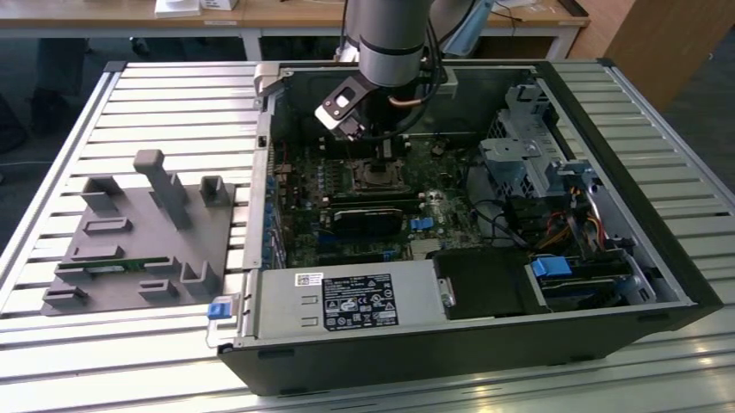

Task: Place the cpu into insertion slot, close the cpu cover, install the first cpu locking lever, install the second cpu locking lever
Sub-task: 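Install the first cpu locking lever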

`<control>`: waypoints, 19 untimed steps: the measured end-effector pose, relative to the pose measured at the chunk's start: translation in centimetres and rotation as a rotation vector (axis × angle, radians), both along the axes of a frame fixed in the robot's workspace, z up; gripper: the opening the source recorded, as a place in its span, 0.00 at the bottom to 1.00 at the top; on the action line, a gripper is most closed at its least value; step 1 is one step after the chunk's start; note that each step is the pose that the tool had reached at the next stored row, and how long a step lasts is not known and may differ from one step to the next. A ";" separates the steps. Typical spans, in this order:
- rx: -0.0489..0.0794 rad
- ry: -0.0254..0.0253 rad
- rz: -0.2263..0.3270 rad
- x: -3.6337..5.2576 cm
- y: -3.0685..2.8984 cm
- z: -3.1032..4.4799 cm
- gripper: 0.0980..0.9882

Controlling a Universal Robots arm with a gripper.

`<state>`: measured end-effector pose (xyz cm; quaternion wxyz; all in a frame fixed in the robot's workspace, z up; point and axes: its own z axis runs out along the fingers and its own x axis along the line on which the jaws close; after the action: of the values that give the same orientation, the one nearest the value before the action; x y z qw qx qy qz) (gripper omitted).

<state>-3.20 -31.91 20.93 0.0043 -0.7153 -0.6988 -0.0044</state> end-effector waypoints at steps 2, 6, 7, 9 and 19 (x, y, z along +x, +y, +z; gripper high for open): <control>0.000 0.0001 0.000 0.00 0.00 0.02 0.01; 0.000 0.0001 0.000 0.00 0.00 0.08 0.01; 0.000 0.0002 0.000 0.00 0.00 0.11 0.01; 0.000 0.0002 0.000 -0.01 -0.01 0.18 0.01; 0.001 0.0001 0.000 0.00 0.00 0.84 0.01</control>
<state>-3.20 -31.91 21.76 0.0046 -0.7153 -0.6988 -0.0045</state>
